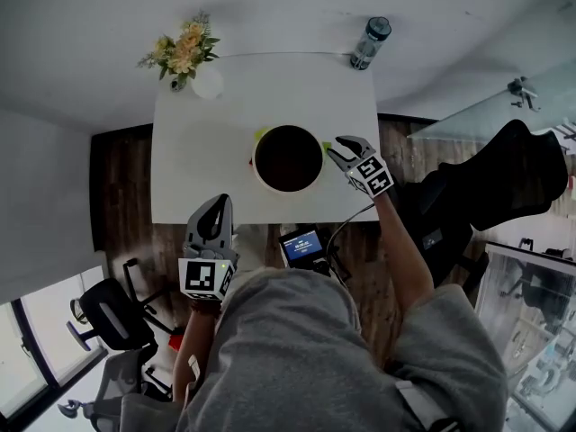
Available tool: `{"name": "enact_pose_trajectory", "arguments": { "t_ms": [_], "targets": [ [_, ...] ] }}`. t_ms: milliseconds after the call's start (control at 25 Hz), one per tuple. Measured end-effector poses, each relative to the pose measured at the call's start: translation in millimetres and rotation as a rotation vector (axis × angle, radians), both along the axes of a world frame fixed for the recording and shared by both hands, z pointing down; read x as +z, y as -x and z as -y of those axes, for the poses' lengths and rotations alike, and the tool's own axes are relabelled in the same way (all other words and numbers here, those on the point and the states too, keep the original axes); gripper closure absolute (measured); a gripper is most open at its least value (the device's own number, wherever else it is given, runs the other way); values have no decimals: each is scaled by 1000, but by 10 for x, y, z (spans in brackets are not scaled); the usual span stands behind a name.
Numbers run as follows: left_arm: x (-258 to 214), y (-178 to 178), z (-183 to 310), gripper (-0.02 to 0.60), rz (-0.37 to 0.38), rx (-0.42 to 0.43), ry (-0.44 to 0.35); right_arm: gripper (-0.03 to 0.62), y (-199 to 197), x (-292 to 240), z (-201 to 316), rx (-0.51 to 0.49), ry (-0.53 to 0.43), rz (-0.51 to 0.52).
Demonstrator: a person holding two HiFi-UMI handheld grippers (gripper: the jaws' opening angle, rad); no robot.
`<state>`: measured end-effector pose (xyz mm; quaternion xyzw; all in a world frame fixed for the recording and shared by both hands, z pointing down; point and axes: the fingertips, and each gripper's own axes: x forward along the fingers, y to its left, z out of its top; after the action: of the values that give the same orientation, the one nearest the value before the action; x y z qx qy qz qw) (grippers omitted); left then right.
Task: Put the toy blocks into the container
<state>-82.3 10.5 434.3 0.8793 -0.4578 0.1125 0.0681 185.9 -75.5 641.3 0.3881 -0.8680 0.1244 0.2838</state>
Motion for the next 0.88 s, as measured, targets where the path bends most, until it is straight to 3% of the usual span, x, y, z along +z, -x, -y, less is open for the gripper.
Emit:
{"name": "enact_pose_trajectory", "arguments": {
  "t_ms": [80,280,720,880],
  "targets": [
    [13,14,20,577,3,-5,2,398,6,195,8,-2,48,-16],
    [136,92,20,577,1,-37,36,378,48,486,38,-8,113,-51],
    [132,144,60,577,18,-65,39,379,27,791,102,26,182,-78],
    [159,162,45,577,13,-79,49,418,44,821,87,29,182,-80]
  ]
}}
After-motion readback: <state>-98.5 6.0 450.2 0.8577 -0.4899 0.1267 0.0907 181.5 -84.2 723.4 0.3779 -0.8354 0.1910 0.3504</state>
